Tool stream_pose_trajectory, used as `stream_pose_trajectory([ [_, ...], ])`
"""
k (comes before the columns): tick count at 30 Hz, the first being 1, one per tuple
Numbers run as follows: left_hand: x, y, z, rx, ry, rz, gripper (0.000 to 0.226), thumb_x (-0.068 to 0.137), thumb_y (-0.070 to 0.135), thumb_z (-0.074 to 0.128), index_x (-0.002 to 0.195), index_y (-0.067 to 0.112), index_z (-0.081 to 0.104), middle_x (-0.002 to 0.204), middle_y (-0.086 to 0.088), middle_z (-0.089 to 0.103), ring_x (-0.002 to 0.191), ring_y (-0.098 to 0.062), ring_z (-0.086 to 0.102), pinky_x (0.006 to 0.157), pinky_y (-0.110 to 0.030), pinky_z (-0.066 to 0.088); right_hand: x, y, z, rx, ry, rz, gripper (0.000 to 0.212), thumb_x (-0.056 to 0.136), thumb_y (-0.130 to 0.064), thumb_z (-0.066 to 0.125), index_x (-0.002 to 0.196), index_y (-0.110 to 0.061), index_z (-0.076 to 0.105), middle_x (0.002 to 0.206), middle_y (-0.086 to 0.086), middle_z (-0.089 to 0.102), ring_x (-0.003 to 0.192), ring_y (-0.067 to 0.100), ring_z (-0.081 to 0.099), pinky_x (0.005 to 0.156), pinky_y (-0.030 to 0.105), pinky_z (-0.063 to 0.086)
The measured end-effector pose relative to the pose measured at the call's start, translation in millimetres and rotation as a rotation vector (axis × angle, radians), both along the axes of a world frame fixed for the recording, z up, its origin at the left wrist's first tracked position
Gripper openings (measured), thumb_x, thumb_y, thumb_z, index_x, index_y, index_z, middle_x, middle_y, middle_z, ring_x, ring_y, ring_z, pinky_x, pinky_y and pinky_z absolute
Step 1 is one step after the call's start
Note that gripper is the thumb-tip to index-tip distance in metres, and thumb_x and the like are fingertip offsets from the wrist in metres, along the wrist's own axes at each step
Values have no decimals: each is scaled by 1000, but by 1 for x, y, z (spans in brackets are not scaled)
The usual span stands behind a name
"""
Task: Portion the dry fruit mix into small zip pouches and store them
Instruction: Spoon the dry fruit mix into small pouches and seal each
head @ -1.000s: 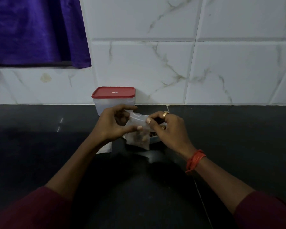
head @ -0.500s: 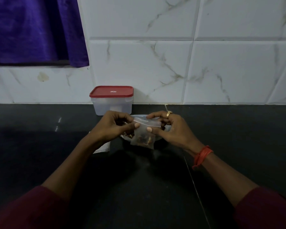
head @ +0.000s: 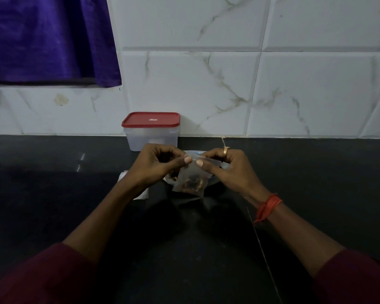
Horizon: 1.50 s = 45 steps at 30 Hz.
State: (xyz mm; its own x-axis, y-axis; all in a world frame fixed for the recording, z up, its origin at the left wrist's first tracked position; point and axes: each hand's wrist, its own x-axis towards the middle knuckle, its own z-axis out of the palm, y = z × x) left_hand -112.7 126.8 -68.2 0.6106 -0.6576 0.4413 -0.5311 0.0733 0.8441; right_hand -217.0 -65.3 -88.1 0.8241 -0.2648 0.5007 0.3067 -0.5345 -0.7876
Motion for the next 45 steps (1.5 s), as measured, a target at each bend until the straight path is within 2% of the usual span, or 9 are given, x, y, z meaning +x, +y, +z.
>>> stream_pose_trajectory([
  [8, -5, -5, 2, -9, -46, -14, 29, 78, 24, 77, 91, -2, 75, 76, -12, 74, 59, -17, 64, 58, -29, 55, 0, 2, 0, 9, -4, 8, 24, 82, -33, 81, 98, -16, 78, 95, -5, 77, 94, 7, 71, 87, 31, 57],
  [12, -6, -6, 1, -11, -73, -19, 22, 81, 19, 76, 89, -2, 75, 73, -6, 73, 58, -11, 63, 57, -24, 52, 0, 3, 0, 3, -2, 6, 34, 76, -49, 77, 95, -21, 78, 92, -6, 76, 91, 12, 71, 83, 35, 58],
  [15, -6, -6, 0, -10, -103, -20, 15, 83, 12, 76, 89, -2, 75, 77, -11, 73, 61, -11, 64, 58, -22, 52, 0, 3, 2, -11, 2, 20, 19, 82, -35, 80, 93, -19, 77, 93, -6, 74, 88, 9, 69, 80, 28, 57],
  [18, -5, -5, 1, -21, -93, -29, 20, 81, 19, 76, 89, 0, 75, 80, -15, 73, 63, -20, 66, 59, -28, 55, -1, 5, 3, -42, -7, 13, 15, 83, -31, 79, 93, -20, 76, 93, -8, 73, 88, 6, 67, 76, 18, 52],
  [23, 0, -1, 0, -60, -44, -18, 18, 80, 16, 76, 87, 0, 74, 80, -14, 74, 70, -39, 68, 66, -36, 59, -1, 0, 4, -52, 5, -12, 11, 81, -36, 81, 88, -32, 74, 92, -11, 74, 90, 6, 69, 81, 23, 54],
  [28, 4, 4, 1, -52, 16, 1, 7, 84, 4, 75, 84, -3, 72, 71, 2, 73, 64, -6, 66, 58, -13, 49, -5, -13, 9, -37, 15, -34, 9, 80, -29, 82, 85, -29, 75, 86, -7, 75, 82, 13, 70, 73, 22, 56],
  [37, 7, 4, -5, -163, 185, -26, 13, 82, 23, 80, 85, 14, 72, 86, 0, 74, 85, -14, 70, 70, -25, 56, -10, -18, 17, 131, -22, 78, 13, 78, -26, 80, 86, -16, 79, 83, 1, 78, 80, 15, 74, 74, 26, 59],
  [42, -7, -6, -4, -7, 151, -79, 59, 64, 26, 93, 115, 18, 66, 108, -3, 76, 100, -19, 73, 81, -29, 60, -8, -14, 20, 279, -112, 107, 16, 76, -28, 75, 86, -15, 77, 70, -8, 73, 65, 5, 63, 67, 16, 51],
  [45, -20, -19, -9, -8, 111, -40, 41, 67, 13, 87, 105, 17, 71, 96, 4, 78, 91, -14, 75, 75, -22, 58, -8, -14, 19, 227, -99, 75, 17, 81, -28, 72, 93, -16, 77, 73, -13, 73, 67, 4, 64, 69, 15, 50],
])
